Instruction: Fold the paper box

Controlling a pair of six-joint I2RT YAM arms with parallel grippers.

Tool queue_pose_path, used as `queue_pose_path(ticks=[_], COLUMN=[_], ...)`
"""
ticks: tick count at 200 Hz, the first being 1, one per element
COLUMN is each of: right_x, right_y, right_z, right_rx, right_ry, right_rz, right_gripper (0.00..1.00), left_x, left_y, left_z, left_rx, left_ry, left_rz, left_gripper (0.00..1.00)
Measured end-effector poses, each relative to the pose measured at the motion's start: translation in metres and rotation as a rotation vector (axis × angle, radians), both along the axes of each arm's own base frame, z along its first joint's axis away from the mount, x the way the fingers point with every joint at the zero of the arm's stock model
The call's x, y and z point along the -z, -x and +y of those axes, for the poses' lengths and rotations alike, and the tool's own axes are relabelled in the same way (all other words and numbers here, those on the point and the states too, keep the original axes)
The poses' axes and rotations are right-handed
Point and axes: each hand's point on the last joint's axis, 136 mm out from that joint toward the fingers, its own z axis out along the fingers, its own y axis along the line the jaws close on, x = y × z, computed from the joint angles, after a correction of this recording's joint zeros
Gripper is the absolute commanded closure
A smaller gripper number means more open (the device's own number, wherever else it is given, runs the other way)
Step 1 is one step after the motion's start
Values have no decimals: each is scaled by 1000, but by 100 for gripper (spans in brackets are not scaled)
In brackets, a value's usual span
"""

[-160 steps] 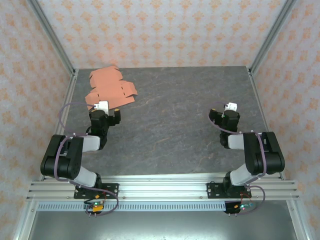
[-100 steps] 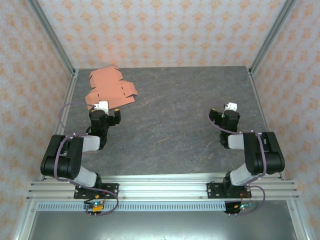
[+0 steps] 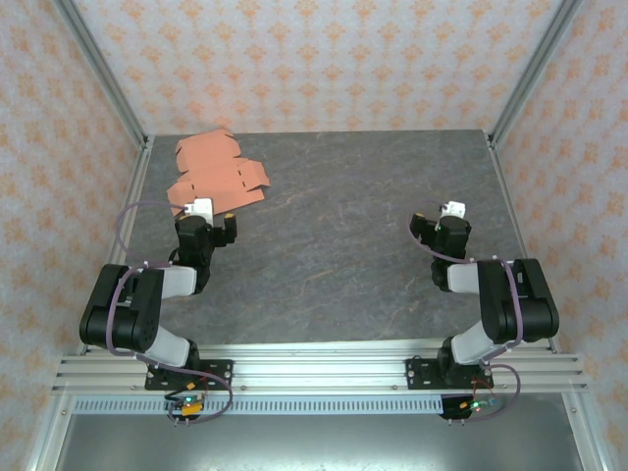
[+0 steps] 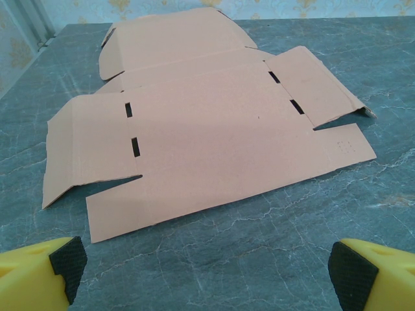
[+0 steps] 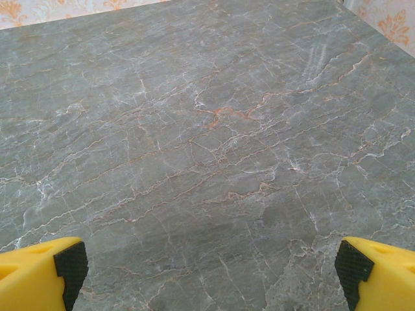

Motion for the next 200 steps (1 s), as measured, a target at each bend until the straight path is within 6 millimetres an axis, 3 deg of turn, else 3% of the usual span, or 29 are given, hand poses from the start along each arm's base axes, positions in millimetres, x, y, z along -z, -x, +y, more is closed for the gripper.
queue_pose_path(ticks=[42,55,67,80,108,117,131,144,156,175,200], right_x=[-1,-5,-17,-41,-123,-149,-179,-192,-188,-152,-108], right_y=[1,4,10,13,2,-3,-7,-14,-18,-18,-13], right_z=[-4,-13,-20,-25,-36,-41,-50,-56,-59,-59,-52], right_rx=[26,78,121,159,271,323,418,469,492,523,515], right_ry=[3,9,15,6,-90,-141,-232,-295,-317,-316,-298], right_rz=[-2,-4,-13,-49,-166,-201,-227,-219,-179,-49,108], right_gripper=[1,1,1,1,1,1,1,1,1,1,3], left_x=[1,-9,-37,-81,-175,-195,-209,-208,-195,-157,-85], left_y=[1,4,3,2,-6,-14,-34,-63,-95,-133,-165], left_z=[4,9,11,9,6,7,9,8,6,-1,-7], left_rx=[-24,-60,-81,-91,-120,-141,-180,-202,-217,-218,-223], left_ry=[-1,-3,2,24,114,152,203,228,239,246,234], left_rz=[30,57,24,-54,-212,-231,-214,-147,-69,57,244], left_gripper=[0,0,0,0,0,0,0,0,0,0,0])
